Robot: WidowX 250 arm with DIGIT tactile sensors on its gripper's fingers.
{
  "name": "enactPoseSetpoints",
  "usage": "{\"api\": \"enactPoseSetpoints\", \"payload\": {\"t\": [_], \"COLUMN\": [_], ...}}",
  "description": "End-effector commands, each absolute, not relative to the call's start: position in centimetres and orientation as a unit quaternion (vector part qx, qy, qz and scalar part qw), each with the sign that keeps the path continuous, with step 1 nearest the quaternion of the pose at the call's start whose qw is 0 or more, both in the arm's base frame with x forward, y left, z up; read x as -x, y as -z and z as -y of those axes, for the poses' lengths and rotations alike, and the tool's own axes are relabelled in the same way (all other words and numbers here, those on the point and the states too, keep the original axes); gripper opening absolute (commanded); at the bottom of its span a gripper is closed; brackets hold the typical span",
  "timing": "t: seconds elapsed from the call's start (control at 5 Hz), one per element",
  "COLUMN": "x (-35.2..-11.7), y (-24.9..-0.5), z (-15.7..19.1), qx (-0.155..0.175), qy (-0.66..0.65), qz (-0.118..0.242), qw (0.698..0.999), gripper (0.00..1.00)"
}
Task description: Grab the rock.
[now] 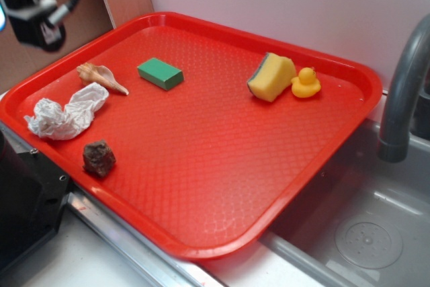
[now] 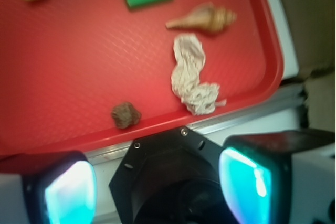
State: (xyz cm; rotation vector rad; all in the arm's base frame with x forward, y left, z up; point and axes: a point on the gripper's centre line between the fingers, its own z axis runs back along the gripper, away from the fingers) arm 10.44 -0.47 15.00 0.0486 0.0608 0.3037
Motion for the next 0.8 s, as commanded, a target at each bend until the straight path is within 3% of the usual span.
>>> {"api": "enactPoseSetpoints", "payload": {"t": [0.0,0.2,0.4,0.6], "x": [-10.3,-11.5,-12.3,-12.4], "y": [-9.8,-8.1,-6.3,-4.5], "z": [0.6,1.7,2.8,4.8], "qx": [-0.027,-0.023,-0.018,-0.013], "qy": [-0.202,-0.109,-0.045,-0.012], "qz": [-0.003,0.042,0.056,0.030], "qw": [0.979,0.993,0.997,0.999], "gripper": [1.00,1.00,1.00,1.00]}}
